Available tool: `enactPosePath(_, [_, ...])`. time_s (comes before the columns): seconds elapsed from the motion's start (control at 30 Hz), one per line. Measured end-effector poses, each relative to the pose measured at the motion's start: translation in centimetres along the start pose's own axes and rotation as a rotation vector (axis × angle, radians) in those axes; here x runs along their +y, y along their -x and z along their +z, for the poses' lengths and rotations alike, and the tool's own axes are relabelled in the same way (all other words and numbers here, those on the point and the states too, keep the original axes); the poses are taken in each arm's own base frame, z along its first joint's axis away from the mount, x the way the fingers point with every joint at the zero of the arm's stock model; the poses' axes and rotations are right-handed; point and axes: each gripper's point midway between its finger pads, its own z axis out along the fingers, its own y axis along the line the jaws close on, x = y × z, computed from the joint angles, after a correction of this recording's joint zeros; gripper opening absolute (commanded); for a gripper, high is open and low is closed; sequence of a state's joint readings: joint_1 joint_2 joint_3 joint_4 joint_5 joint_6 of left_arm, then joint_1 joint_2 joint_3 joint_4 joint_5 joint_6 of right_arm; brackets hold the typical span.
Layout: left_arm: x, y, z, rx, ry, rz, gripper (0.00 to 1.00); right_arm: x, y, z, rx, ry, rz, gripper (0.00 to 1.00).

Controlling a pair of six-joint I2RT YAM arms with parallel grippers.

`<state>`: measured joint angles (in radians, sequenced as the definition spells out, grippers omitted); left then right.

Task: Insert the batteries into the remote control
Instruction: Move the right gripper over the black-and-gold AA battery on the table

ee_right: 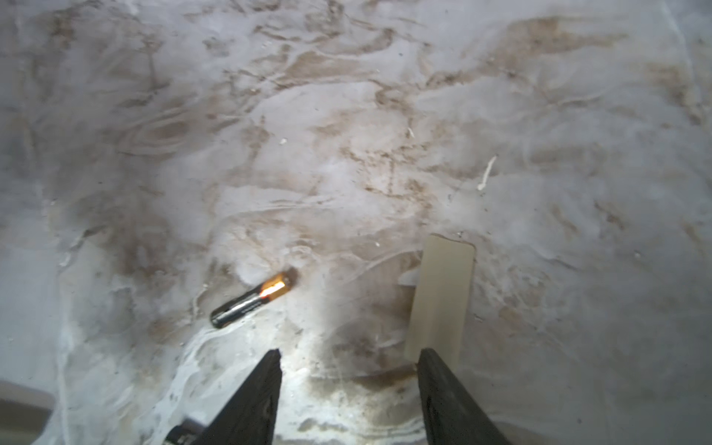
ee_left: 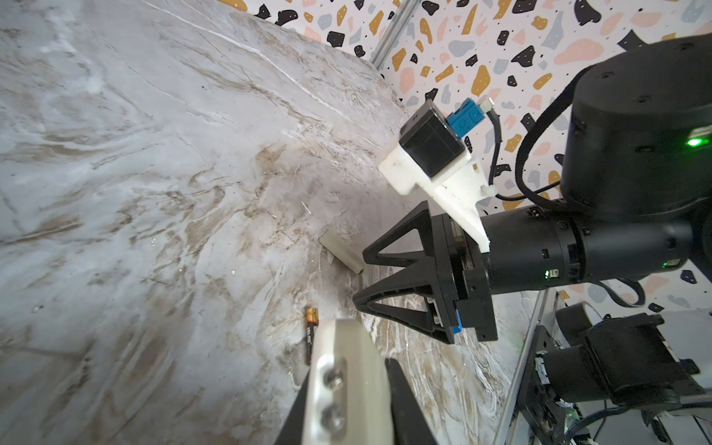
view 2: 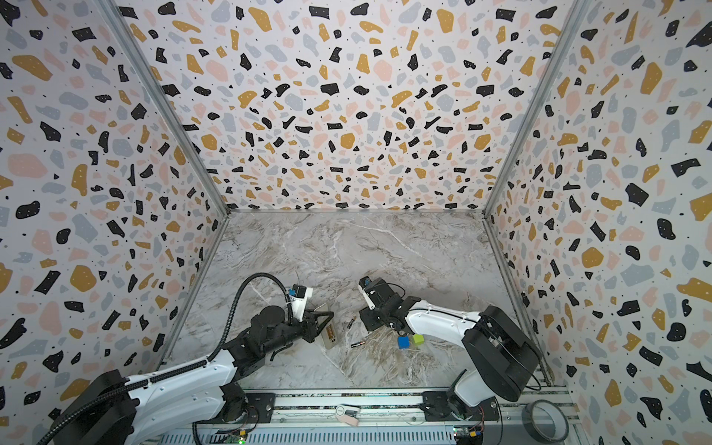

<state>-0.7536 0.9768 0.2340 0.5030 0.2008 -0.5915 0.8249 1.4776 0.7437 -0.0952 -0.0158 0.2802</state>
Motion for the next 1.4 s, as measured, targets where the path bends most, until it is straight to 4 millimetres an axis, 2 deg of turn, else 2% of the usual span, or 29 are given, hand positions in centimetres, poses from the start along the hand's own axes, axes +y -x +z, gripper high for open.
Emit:
enactPosePath(0.23, [-0.8, 0.0, -0.7, -0.009, -0.042, -0.002, 0.0, 2.2, 0.7, 0.0, -0.033, 0.066, -0.006, 0.48])
enactPosePath(0.57, [0.0, 0.3, -1.5, -0.04, 0.004, -0.017, 0.0, 3.5, -0.4, 2.3, 0.005, 0.116, 0.007, 0.39])
enactPosePath(0.77, [0.8, -0.4, -1.8, -0.043, 0.033, -0.027, 0.0, 3.6, -1.0, 3.3, 0.027, 0.118, 0.017, 0.39])
enactPosePath(0.93, [1.5, -1.3, -1.9, -0.028, 0.047, -0.038, 0.0, 3.7, -0.6, 3.8, 0.022, 0.118, 0.03, 0.43])
enactPosePath(1.4, [2.0, -1.0, -2.0, -0.047, 0.071, -0.044, 0.0, 4.1, 0.3, 4.4, 0.006, 0.128, 0.05, 0.47])
